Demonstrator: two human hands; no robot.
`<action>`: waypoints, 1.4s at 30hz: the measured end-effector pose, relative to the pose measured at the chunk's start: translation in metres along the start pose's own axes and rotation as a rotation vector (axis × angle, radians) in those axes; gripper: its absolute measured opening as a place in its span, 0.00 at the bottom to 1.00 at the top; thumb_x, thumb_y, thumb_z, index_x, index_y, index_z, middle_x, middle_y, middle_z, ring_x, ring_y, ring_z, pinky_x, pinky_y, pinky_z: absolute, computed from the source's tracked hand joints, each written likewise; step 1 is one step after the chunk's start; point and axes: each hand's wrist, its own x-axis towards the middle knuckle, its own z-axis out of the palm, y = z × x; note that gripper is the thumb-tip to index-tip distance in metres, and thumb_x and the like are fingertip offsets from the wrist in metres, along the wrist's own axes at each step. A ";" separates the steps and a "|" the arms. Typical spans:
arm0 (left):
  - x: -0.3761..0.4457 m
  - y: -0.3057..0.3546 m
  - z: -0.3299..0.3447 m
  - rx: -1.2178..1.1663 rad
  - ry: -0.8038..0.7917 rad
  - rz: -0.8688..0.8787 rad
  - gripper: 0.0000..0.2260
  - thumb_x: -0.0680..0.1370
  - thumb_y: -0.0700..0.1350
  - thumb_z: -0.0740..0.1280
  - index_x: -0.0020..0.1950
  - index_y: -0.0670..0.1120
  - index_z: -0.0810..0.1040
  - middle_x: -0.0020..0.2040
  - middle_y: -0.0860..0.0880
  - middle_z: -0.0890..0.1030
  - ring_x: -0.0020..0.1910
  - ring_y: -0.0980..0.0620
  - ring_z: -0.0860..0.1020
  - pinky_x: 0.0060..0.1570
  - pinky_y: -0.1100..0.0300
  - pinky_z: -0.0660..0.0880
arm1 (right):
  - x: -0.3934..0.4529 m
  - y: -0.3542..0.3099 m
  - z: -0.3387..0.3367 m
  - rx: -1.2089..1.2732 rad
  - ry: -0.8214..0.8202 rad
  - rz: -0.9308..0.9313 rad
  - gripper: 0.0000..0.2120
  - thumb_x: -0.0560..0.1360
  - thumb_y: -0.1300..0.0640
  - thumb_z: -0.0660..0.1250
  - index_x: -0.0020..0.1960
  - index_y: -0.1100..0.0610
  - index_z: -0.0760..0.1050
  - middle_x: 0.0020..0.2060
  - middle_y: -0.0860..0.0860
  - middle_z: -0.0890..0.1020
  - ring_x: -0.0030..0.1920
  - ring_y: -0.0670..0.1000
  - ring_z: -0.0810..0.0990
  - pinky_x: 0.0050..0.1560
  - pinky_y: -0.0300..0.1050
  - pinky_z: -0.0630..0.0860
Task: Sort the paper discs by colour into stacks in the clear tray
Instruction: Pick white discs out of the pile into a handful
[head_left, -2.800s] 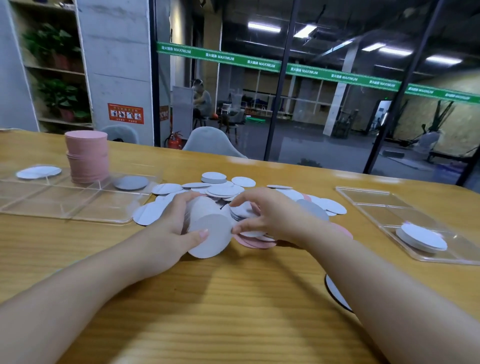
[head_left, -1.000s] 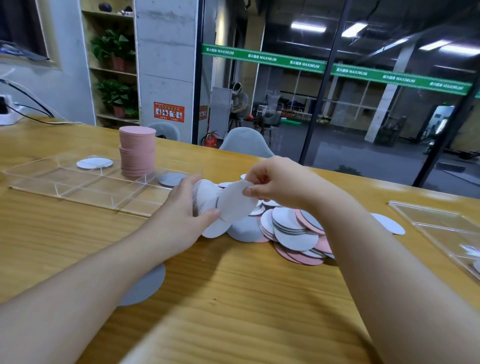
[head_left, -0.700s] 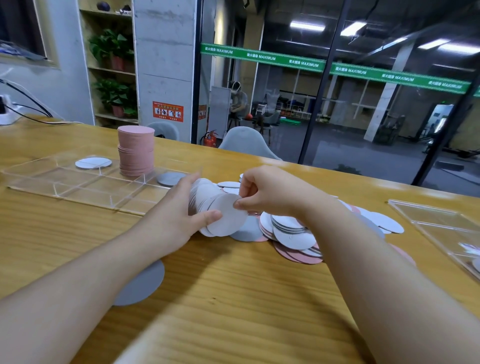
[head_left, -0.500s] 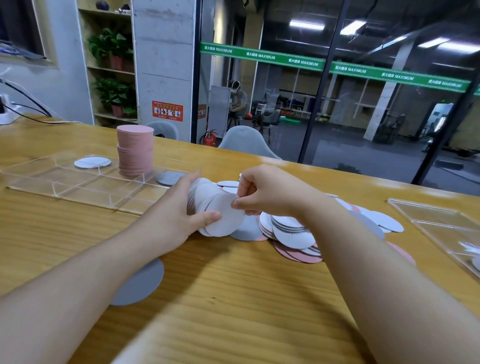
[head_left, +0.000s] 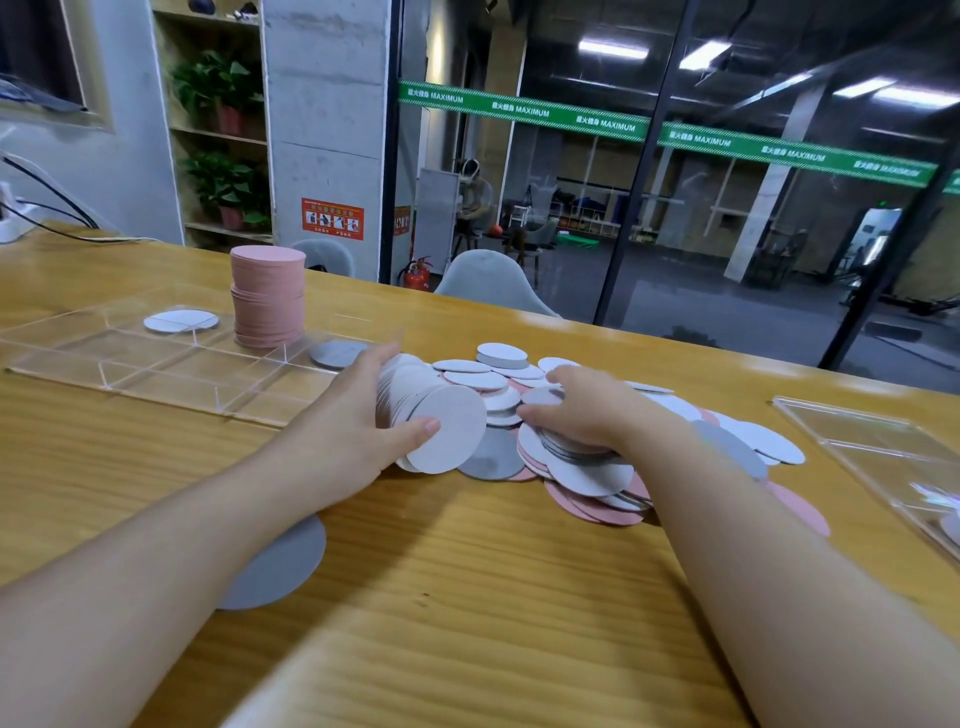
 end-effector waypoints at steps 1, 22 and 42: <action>0.000 0.000 0.000 0.002 -0.001 0.000 0.36 0.74 0.52 0.70 0.76 0.54 0.53 0.72 0.55 0.64 0.63 0.59 0.65 0.51 0.70 0.63 | 0.001 -0.001 0.003 -0.025 -0.038 0.023 0.21 0.76 0.41 0.60 0.60 0.56 0.73 0.56 0.52 0.78 0.53 0.55 0.75 0.45 0.46 0.69; -0.001 -0.001 0.000 0.006 -0.006 -0.002 0.36 0.74 0.52 0.70 0.76 0.54 0.53 0.73 0.53 0.62 0.70 0.56 0.62 0.59 0.66 0.60 | -0.026 -0.023 -0.051 0.061 -0.043 -0.352 0.02 0.76 0.53 0.66 0.47 0.47 0.78 0.37 0.44 0.77 0.38 0.48 0.75 0.38 0.43 0.70; -0.002 0.000 0.001 0.055 -0.011 0.030 0.37 0.72 0.54 0.71 0.76 0.55 0.54 0.74 0.53 0.62 0.70 0.55 0.63 0.66 0.62 0.61 | -0.024 -0.016 -0.048 -0.062 -0.103 -0.197 0.14 0.73 0.51 0.70 0.59 0.50 0.78 0.54 0.44 0.81 0.54 0.48 0.79 0.56 0.44 0.75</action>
